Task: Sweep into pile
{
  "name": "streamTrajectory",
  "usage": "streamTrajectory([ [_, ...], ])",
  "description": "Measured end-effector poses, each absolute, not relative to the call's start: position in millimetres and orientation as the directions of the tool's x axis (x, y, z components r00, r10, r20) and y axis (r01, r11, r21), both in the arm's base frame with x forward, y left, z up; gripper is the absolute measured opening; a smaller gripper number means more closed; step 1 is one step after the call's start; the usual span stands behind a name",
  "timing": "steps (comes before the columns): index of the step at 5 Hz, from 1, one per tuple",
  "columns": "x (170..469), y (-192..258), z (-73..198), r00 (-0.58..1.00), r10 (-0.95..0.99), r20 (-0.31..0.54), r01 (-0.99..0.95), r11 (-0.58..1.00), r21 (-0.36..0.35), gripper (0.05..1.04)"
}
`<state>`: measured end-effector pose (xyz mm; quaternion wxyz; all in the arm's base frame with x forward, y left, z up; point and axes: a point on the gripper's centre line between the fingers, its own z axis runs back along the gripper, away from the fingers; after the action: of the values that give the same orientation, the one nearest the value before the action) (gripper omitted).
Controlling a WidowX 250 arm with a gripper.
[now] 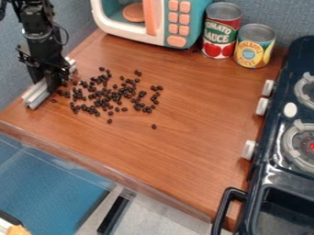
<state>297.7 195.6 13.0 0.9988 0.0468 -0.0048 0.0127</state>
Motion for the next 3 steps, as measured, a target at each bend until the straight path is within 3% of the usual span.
streamTrajectory([
  [2, 287, 144, 13, 1.000, -0.001, -0.029, 0.001, 1.000, -0.020, 0.375],
  [3, 288, 128, 13, 0.999, 0.000, -0.032, -0.002, 0.999, -0.044, 0.375],
])
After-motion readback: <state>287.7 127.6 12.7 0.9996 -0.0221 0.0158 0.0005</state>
